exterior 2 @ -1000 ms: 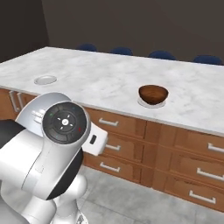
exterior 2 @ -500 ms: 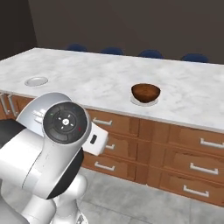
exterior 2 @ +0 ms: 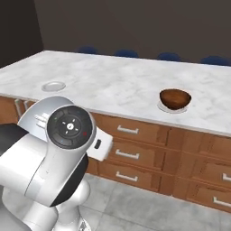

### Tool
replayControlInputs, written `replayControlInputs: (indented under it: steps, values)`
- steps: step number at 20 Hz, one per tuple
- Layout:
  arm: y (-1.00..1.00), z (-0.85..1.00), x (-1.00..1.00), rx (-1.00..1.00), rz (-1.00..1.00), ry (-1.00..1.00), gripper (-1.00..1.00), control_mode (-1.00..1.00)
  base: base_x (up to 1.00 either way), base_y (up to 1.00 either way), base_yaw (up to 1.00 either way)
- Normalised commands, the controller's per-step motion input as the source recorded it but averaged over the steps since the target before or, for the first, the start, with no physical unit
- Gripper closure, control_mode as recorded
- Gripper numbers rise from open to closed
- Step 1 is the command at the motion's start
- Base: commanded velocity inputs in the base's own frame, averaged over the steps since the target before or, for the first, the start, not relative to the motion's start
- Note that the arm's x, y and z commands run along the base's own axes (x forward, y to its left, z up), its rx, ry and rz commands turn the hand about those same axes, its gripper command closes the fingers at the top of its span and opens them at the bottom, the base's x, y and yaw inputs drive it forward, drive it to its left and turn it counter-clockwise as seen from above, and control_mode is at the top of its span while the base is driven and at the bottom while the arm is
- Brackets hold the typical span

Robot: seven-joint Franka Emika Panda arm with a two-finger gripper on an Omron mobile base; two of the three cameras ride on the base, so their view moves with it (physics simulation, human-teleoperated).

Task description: Move the bowls from the cabinet to the plates on the dining table.

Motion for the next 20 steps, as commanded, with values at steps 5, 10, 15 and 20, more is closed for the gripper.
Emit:
replayControlInputs:
  steps: [5, 10, 15, 20]
  values:
    - [0.00, 0.00, 0.00, 0.00, 0.00, 0.00, 1.00, 1.00, 0.01, 0.90, -0.01]
    - [0.00, 0.00, 0.00, 0.00, 0.00, 0.00, 1.00, 1.00, 0.01, 0.89, -0.01]
    - [0.00, 0.00, 0.00, 0.00, 0.00, 0.00, 1.00, 1.00, 0.05, 0.84, -0.02]
    - [0.00, 0.00, 0.00, 0.00, 0.00, 0.00, 1.00, 1.00, 0.06, 0.80, -0.02]
